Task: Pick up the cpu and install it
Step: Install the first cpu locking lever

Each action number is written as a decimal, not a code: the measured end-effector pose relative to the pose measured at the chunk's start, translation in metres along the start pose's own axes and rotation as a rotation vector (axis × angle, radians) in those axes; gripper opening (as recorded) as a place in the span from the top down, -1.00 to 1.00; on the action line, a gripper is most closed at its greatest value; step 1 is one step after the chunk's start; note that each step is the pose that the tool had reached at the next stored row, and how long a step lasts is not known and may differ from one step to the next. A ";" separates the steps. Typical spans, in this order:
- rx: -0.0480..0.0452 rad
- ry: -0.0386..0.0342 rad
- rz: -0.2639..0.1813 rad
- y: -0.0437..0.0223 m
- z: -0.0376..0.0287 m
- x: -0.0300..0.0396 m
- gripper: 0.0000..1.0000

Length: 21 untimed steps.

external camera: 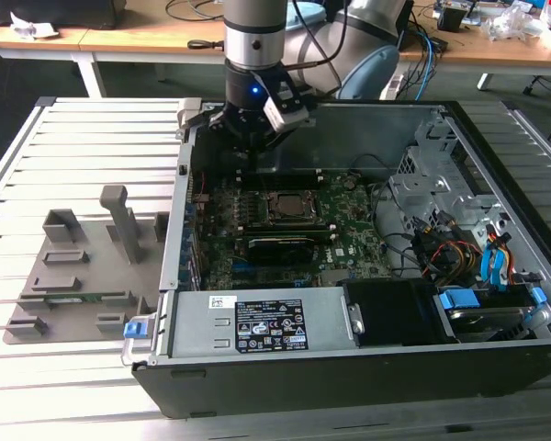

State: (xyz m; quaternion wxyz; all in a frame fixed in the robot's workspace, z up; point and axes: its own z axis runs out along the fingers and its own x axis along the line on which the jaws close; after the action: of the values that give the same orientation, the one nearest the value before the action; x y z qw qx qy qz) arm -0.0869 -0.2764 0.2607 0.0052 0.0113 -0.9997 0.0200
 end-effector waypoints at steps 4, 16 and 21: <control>0.0000 0.0001 0.000 -0.0002 -0.0001 -0.0117 0.79; 0.0020 0.0014 0.000 -0.0007 -0.0001 -0.0532 0.79; 0.0018 0.0021 0.000 -0.0010 0.0001 -0.0680 0.79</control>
State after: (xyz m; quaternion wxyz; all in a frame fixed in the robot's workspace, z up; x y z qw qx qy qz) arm -0.0189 -0.2759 0.2599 0.0063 0.0114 -0.9997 0.0210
